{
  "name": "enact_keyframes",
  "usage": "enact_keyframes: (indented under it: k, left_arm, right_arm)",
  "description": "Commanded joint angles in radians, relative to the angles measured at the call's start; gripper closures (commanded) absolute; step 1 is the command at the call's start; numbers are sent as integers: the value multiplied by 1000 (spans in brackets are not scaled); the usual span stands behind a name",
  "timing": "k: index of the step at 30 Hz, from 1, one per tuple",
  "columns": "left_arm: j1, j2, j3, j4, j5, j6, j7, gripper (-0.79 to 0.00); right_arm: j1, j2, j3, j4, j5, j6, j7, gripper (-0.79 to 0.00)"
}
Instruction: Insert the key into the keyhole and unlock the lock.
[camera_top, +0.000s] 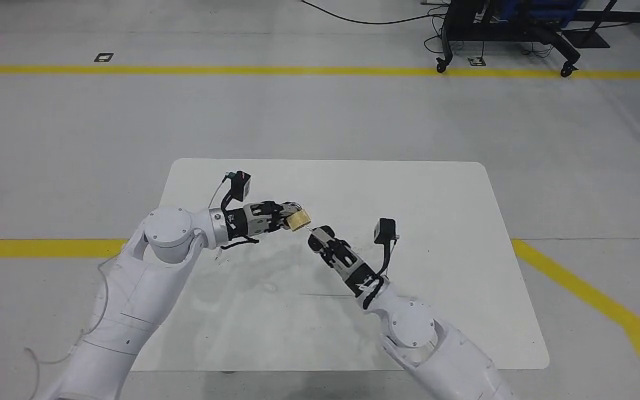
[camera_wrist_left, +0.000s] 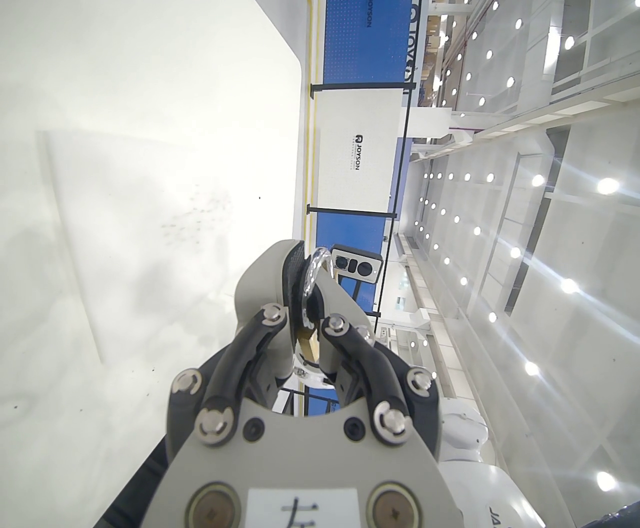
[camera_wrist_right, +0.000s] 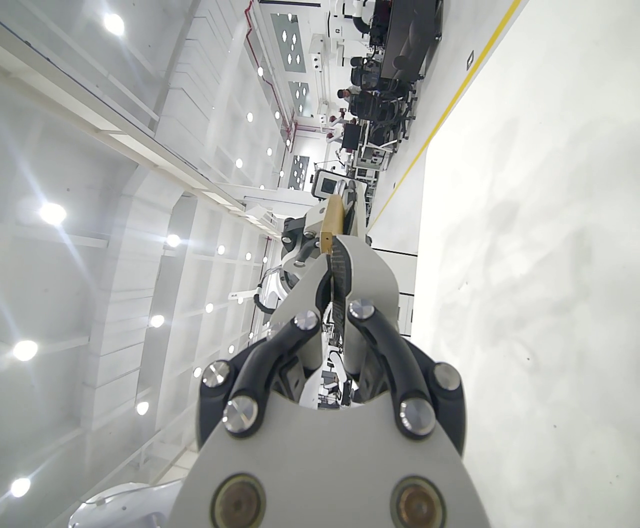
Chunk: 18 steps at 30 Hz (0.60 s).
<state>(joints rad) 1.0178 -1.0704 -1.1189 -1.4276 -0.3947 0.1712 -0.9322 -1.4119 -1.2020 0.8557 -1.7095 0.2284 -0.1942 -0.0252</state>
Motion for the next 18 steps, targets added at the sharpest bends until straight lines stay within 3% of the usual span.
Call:
enact_keyframes:
  k: [1,18]
  left_arm:
    - [1,0,-3,-1,-4,-5,2,0]
    - [18,1,-15,-16,-9,-15,2,0]
  right_arm:
    - [-5,-3,-1,-2,-18,-2,-12,0]
    - [-21,-32,-11,-13,-113,22,-83,0]
